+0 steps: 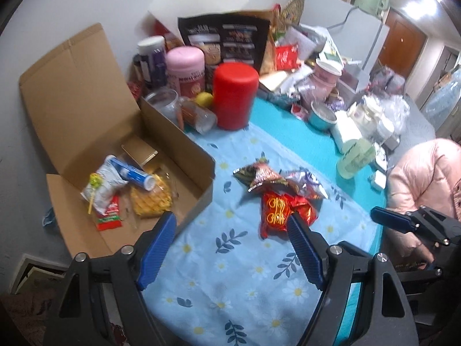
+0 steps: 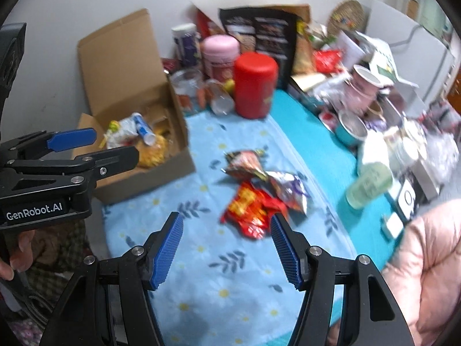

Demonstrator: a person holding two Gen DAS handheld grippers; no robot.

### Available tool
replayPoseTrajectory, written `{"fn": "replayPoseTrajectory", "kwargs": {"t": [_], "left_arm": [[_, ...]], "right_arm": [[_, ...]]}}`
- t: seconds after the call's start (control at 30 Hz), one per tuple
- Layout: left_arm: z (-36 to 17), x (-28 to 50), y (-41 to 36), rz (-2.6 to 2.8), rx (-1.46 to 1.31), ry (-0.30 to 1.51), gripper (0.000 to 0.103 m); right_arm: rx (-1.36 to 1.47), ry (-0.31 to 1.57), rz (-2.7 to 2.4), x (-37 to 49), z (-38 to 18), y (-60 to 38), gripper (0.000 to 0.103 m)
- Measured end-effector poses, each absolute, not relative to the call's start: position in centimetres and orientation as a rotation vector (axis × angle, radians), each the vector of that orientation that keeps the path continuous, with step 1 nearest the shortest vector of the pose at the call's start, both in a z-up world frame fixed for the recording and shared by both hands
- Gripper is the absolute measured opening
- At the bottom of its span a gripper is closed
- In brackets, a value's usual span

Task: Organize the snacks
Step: 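Withdraw both open tools from the box back toward the snack pile, then grasp a red packet with left tool while right tool grasps another red packet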

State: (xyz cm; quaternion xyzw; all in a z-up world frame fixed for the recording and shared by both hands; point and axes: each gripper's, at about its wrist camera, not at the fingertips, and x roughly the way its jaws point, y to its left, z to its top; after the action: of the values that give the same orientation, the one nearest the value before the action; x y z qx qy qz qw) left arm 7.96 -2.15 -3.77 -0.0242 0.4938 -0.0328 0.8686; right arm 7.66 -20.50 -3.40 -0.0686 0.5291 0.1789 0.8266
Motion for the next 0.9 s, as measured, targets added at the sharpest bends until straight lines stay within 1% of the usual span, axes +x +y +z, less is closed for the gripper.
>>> {"fn": "replayPoseTrajectory", "kwargs": {"t": [0.23, 0.4, 0.73, 0.9], "left_arm": [[-8.3, 9.7, -4.2, -0.030, 0.009, 1.131, 0.079], [-10.8, 10.6, -5.2, -0.076, -0.004, 1.186, 0.079], [-14.7, 13.2, -7.9, -0.175, 0.000, 1.207, 0.079], [-16.6, 14.5, -8.4, -0.183, -0.023, 1.209, 0.079]], "right_arm": [[-0.113, 1.196, 0.316, 8.1, -6.7, -23.6, 0.064], [-0.095, 1.239, 0.299, 8.9, -9.0, -25.1, 0.064], [-0.035, 1.342, 0.301, 11.5, -13.9, -26.7, 0.064], [-0.002, 1.359, 0.316, 13.1, -16.2, -27.4, 0.063]]}}
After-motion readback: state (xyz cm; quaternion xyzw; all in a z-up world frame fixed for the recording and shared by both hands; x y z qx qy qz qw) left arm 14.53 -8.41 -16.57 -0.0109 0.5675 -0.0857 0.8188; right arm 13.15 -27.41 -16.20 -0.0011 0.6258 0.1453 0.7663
